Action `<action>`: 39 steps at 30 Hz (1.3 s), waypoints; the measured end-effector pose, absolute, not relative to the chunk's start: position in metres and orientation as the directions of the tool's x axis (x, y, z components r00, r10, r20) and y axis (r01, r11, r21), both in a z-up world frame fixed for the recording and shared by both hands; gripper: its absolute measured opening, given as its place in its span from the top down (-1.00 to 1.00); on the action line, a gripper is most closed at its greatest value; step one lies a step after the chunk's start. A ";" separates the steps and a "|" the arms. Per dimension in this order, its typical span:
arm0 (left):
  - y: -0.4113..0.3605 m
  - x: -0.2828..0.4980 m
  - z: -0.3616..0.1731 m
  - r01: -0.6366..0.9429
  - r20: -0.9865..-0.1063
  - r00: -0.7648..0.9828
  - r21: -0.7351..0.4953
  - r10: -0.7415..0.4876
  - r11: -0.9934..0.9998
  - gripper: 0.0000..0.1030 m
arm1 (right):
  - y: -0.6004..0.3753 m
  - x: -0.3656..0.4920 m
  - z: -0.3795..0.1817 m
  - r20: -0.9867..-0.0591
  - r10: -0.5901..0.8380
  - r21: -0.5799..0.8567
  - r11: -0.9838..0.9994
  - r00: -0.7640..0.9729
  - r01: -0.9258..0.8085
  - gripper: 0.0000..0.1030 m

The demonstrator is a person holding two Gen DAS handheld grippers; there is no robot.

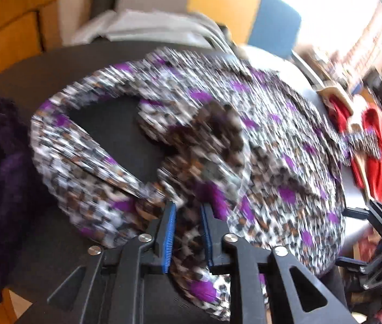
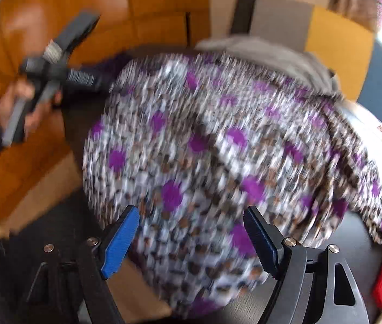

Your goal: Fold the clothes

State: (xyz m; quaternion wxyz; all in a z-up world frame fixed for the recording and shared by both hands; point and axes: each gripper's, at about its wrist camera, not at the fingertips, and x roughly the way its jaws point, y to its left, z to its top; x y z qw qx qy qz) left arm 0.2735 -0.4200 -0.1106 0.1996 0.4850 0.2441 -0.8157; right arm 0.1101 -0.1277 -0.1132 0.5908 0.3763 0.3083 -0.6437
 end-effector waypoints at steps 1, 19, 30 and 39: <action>-0.413 0.271 -0.115 0.556 -0.906 -0.417 -0.186 -0.078 -0.810 0.67 | -0.124 0.107 -0.121 -0.871 -0.490 0.047 -0.125 -0.021 0.991 -0.56; -0.377 0.319 -0.108 0.462 -0.759 -0.645 -0.483 0.092 -0.744 0.59 | -0.045 0.039 -0.081 -0.823 -0.519 0.034 -0.455 -0.233 0.890 -0.74; -0.362 0.240 -0.133 0.292 -0.850 -0.522 -0.259 0.074 -0.921 0.56 | -0.107 0.063 -0.138 -0.858 -0.491 0.064 -0.390 -0.149 0.919 -1.00; -0.355 0.255 -0.126 0.302 -0.850 -0.516 -0.296 0.105 -0.906 0.99 | -0.108 0.057 -0.144 -0.827 -0.540 0.089 -0.402 -0.157 0.911 -1.00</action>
